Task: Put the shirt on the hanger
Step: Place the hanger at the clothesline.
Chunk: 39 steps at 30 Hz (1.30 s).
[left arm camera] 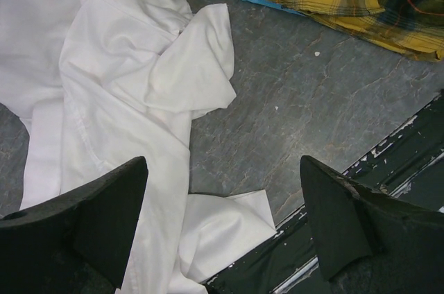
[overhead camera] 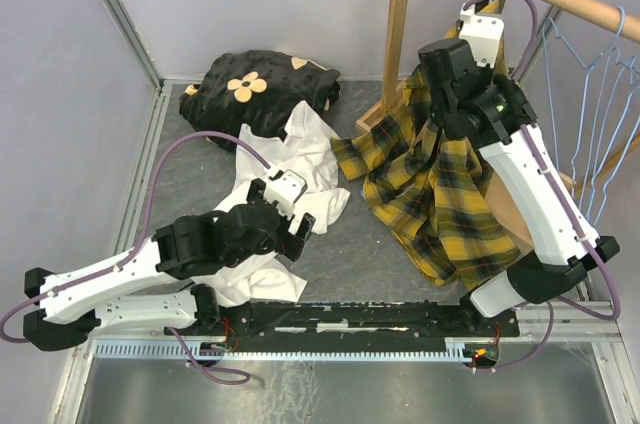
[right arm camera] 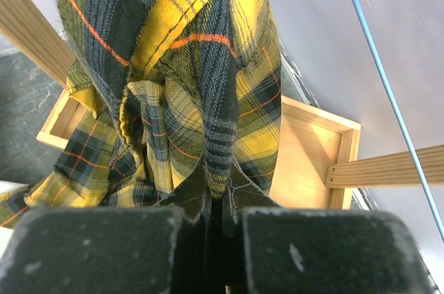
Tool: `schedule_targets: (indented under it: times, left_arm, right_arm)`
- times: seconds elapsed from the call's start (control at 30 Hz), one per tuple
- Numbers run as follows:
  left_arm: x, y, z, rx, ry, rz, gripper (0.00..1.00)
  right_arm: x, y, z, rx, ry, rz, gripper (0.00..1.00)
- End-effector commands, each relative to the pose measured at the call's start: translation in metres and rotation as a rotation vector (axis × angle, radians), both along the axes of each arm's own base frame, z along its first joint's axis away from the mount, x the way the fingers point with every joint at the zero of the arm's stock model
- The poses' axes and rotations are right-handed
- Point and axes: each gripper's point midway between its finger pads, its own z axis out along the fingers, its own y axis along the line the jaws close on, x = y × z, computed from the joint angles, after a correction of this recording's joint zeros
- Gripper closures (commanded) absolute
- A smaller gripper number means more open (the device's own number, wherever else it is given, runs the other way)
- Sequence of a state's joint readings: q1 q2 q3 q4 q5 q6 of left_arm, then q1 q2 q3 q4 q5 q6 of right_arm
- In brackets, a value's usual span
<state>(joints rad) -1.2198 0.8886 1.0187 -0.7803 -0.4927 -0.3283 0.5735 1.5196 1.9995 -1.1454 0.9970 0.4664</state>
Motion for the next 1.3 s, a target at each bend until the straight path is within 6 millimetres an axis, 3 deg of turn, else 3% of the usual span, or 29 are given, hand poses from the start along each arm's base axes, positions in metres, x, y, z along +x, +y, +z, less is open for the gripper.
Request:
schedule_targets:
  times: [0.0,0.3,0.5,0.6,0.7,0.93,1.1,1.27]
  left_arm:
    - [-0.003,-0.005,0.015,-0.075,-0.008,-0.015,0.04]
    - [-0.006,-0.001,0.02,-0.107,-0.002,-0.006,0.04]
    - [-0.007,0.001,0.017,-0.119,0.012,0.005,0.04]
    - [-0.008,0.001,0.019,-0.137,0.012,0.003,0.04]
    - [-0.007,0.003,0.022,-0.157,-0.002,0.013,0.02]
    - [0.001,0.005,0.033,-0.23,-0.058,0.053,0.01]
    - [0.008,-0.003,0.031,-0.238,-0.069,0.075,0.01]
    - [0.011,-0.023,0.024,-0.253,-0.049,0.067,0.01]
  right_arm:
    - [0.011,-0.013,0.033,0.115,-0.154,-0.058,1.0]
    - [0.027,-0.016,-0.003,0.161,-0.07,-0.046,0.98]
    - [0.028,-0.015,-0.016,0.177,-0.024,-0.019,0.81]
    - [0.026,-0.008,-0.014,0.188,-0.034,0.051,0.67]
    - [0.014,-0.004,0.001,0.193,-0.07,0.153,0.5]
    - [-0.039,0.012,0.034,0.188,-0.088,0.461,0.34]
    - [-0.085,0.009,0.027,0.185,-0.06,0.568,0.27]
    - [-0.127,0.011,0.002,0.229,0.001,0.661,0.27]
